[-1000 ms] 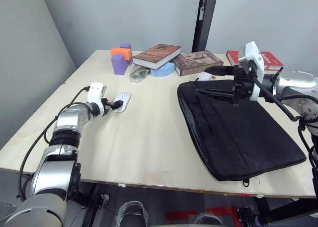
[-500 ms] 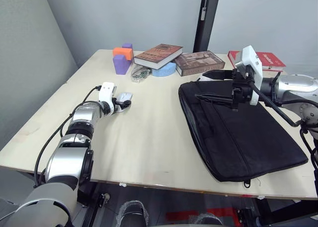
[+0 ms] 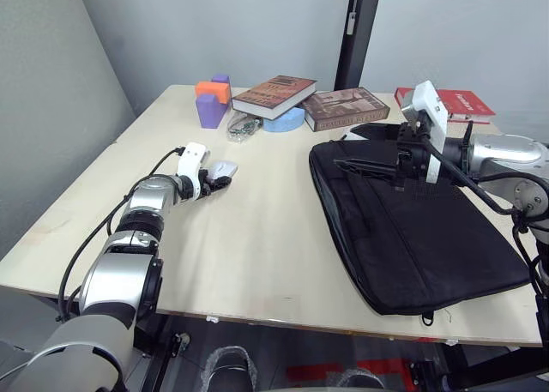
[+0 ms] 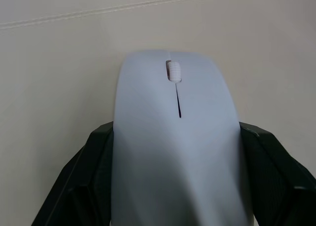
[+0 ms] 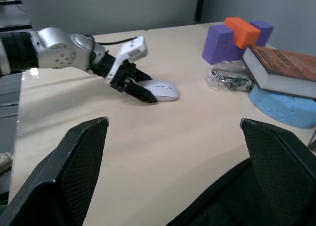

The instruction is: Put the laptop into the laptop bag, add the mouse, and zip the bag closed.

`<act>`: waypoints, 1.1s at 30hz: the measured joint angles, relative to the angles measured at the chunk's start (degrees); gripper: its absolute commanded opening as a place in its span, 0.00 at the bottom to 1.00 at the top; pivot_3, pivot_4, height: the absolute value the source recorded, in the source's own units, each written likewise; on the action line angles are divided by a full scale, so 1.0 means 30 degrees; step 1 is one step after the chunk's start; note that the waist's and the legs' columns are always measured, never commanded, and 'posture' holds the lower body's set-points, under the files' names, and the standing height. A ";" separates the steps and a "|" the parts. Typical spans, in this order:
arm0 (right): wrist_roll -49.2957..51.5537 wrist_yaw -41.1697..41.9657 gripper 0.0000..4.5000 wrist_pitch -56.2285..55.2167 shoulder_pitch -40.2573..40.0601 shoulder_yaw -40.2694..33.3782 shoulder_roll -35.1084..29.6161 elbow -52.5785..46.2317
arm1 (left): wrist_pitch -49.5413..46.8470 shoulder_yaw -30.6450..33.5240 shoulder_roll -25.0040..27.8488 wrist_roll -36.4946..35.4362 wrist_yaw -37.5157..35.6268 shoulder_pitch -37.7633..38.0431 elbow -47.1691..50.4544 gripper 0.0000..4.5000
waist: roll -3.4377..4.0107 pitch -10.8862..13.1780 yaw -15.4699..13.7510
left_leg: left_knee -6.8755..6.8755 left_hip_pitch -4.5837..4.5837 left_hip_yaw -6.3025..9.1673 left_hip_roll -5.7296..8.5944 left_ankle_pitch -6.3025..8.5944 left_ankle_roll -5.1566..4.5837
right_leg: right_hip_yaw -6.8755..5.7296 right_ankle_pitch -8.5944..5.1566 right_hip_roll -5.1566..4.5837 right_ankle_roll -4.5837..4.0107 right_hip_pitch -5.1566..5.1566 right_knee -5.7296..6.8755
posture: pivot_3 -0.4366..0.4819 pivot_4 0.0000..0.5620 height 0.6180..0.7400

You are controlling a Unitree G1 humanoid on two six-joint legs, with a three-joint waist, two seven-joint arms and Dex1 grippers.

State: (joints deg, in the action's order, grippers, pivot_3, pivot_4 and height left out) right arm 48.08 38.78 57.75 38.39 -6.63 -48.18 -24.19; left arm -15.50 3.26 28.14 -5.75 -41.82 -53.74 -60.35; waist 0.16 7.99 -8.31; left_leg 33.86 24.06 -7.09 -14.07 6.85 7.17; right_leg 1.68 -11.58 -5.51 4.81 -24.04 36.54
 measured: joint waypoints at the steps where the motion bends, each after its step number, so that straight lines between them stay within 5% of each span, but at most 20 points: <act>1: -0.0168 -0.0920 1.00 0.0549 -0.0032 0.0117 0.0499 0.0021 | 0.0099 -0.0153 0.0245 0.0185 -0.0320 0.0007 -0.0020 0.63 | -0.0001 0.0000 0.0032 | -0.0007 -0.0005 0.0001 -0.0001 -0.0011 0.0021 | -0.0001 0.0000 0.0002 0.0000 0.0001 -0.0003 | 0.48 0.27 1.00; 6: -0.2470 -0.7351 1.00 0.4462 -0.0185 0.1427 0.4516 0.0574 | 0.2305 -0.1580 0.0820 0.0804 -0.4319 0.0228 0.1442 0.63 | 0.0003 0.0002 0.0060 | -0.0048 0.0016 0.0013 0.0002 -0.0071 0.0125 | -0.0017 0.0000 0.0002 0.0000 -0.0025 -0.0015 | 0.48 0.27 1.00; 16: -0.6176 -1.2593 1.00 0.8092 -0.0975 0.4329 0.7915 -0.1409 | 0.4046 -0.2843 0.1626 0.0247 -1.1510 0.1285 0.6013 0.63 | 0.0011 0.0006 -0.0019 | -0.0309 0.0013 0.0001 -0.0013 -0.0084 0.0224 | -0.0068 -0.0014 0.0032 -0.0012 -0.0072 -0.0159 | 0.48 0.27 1.00; 29: -1.0962 -1.3088 1.00 0.7059 -0.1092 1.0319 0.5805 -0.0956 | 0.4058 -0.3724 0.1531 0.0244 -1.2110 0.1572 0.8508 0.63 | 0.0016 0.0008 -0.0006 | -0.0306 0.0007 0.0000 -0.0012 -0.0095 0.0262 | -0.0052 0.0007 0.0032 0.0034 -0.0071 -0.0154 | 0.48 0.27 1.00; 33: -1.1497 -1.2650 0.73 0.6521 -0.1292 1.0498 0.5913 -0.0865 | 0.2918 -0.3700 0.1532 -0.0676 -1.2572 0.1832 1.0095 0.63 | 0.0016 0.0008 0.0027 | -0.0306 0.0005 -0.0001 -0.0012 -0.0095 0.0261 | -0.0051 0.0004 0.0033 0.0028 -0.0072 -0.0148 | 0.48 0.27 1.00</act>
State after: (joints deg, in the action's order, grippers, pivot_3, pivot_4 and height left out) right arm 13.59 0.83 77.31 34.51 24.87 -30.44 -26.79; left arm -6.74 -7.84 32.73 -7.77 -79.54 -48.24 -30.06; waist 0.21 8.01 -8.23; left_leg 32.94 24.07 -7.09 -14.11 6.56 7.95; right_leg 1.53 -11.57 -5.41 4.90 -24.26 36.10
